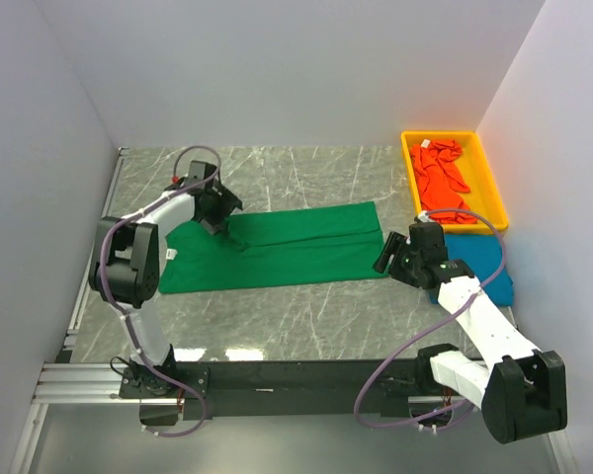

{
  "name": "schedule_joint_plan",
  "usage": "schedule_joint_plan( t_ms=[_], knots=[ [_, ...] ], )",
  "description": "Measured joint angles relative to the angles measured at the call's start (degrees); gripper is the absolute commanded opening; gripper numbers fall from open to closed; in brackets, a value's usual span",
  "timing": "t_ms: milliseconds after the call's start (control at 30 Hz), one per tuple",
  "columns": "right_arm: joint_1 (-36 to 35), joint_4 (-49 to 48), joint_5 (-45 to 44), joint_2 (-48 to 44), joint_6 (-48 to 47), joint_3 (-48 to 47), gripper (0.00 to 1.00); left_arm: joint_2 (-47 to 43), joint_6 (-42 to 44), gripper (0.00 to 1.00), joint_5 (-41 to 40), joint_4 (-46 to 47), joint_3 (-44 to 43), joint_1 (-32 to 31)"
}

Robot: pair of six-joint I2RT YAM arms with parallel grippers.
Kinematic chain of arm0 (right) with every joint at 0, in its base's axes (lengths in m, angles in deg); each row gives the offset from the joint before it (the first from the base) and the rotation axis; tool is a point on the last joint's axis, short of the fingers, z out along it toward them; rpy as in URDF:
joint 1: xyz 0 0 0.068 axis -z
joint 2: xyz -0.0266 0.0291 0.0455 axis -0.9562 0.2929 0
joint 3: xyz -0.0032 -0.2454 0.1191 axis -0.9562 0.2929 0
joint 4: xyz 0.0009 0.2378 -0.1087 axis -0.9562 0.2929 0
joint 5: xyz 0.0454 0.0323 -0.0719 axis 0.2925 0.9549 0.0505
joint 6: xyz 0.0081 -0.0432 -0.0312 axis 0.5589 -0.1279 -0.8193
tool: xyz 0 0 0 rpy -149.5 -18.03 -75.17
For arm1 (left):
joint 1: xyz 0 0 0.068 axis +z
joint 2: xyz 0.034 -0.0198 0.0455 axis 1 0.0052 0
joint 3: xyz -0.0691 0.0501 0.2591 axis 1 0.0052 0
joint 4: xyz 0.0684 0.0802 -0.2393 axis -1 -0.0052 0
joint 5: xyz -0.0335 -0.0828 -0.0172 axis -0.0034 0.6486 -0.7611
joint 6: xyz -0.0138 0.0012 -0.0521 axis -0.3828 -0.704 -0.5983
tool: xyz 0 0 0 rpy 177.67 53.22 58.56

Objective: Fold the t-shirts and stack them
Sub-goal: Fold the tshirt

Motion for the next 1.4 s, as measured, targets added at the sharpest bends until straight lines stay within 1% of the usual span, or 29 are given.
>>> schedule_joint_plan(
  t_ms=[233, 433, 533, 667, 733, 833, 900, 967, 1067, 1233, 1400],
  knots=[
    [-0.02, 0.04, 0.00, -0.57, -0.72, 0.00, 0.73, 5.03, 0.37, 0.77, 4.11, 1.66, -9.22, -2.60],
    [-0.13, -0.28, 1.99, -1.01, -2.62, 0.00, 0.72, 3.89, 1.95, 0.80, 4.50, 2.01, -9.20, -3.32],
    [-0.90, -0.94, 3.10, -0.55, -3.41, 0.00, 0.71, -1.22, 3.13, 0.79, 2.25, 0.74, -5.11, -3.28],
    [-4.02, -1.73, 3.04, 2.62, -4.02, -0.92, 0.67, -13.38, 4.61, 0.79, -3.50, -2.40, 3.02, -3.21],
    [-7.06, -1.86, 2.34, 6.45, -4.52, -3.02, 0.66, -21.59, 5.42, 0.80, -7.74, -4.24, 8.17, -2.93],
    [-10.21, -2.05, 0.76, 11.17, -5.33, -6.38, 0.66, -28.94, 6.27, 0.79, -10.34, -4.98, 15.28, -1.16],
    [-11.82, -2.43, -0.39, 14.88, -5.88, -9.16, 0.66, -31.39, 6.54, 0.79, -11.13, -5.86, 20.02, 1.09],
    [-12.94, -2.58, -1.29, 18.14, -6.34, -11.58, 0.66, -31.91, 6.91, 0.79, -11.72, -6.80, 23.80, 3.82],
    [-14.53, -2.64, -3.08, 23.74, -6.71, -15.04, 0.66, -31.52, 7.58, 0.78, -12.13, -7.58, 27.23, 6.40],
    [-16.85, -1.86, -6.29, 32.44, -7.02, -19.50, 0.65, -29.18, 8.17, 0.77, -11.72, -6.67, 28.65, 8.22],
    [-17.90, -0.37, -7.67, 36.52, -7.08, -19.76, 0.65, -23.10, 8.39, 0.77, -10.40, -5.62, 28.59, 11.26]
  ],
)
